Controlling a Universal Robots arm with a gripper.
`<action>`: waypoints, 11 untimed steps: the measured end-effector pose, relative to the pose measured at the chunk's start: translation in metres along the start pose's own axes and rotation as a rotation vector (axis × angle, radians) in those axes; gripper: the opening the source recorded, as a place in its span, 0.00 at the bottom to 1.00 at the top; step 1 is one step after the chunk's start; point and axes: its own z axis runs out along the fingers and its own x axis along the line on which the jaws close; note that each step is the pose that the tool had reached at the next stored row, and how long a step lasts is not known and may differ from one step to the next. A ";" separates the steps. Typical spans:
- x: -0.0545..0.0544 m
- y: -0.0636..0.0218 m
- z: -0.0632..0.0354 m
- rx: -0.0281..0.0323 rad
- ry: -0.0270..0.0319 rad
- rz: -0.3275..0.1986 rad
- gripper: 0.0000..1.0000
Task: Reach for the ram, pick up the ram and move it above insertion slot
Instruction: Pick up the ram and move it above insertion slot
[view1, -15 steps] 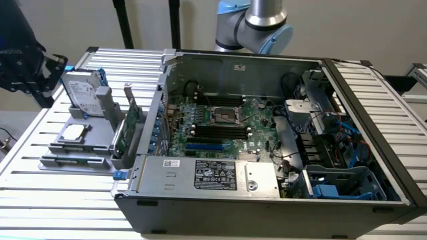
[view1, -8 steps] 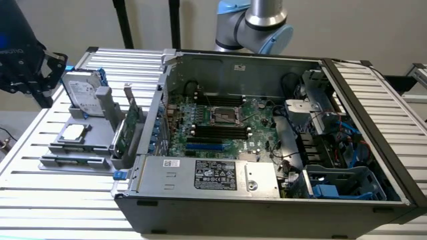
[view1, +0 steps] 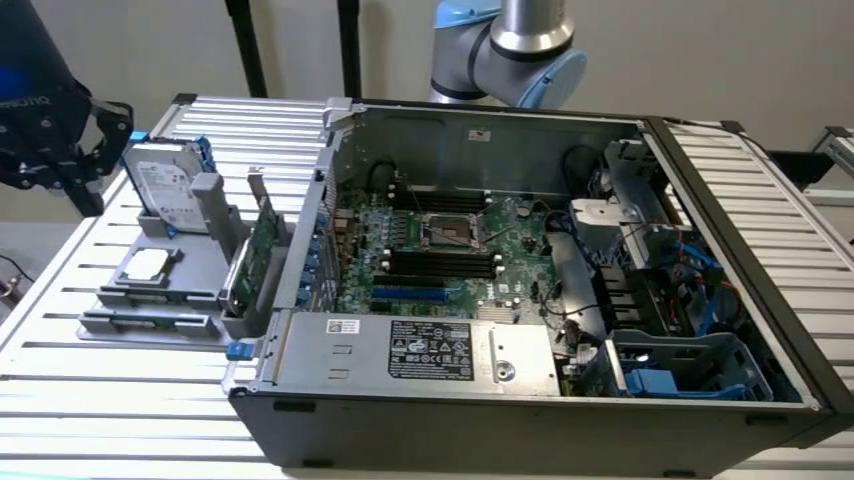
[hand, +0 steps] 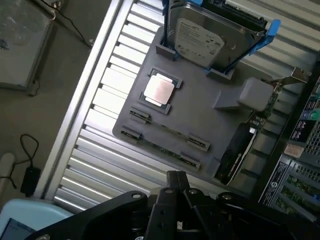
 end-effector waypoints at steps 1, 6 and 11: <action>0.000 0.0000 0.0000 0.0001 0.0009 -0.018 0.11; 0.000 0.0000 0.0000 0.0005 0.0050 -0.102 0.11; 0.000 0.0000 0.0000 0.0009 0.0091 -0.188 0.11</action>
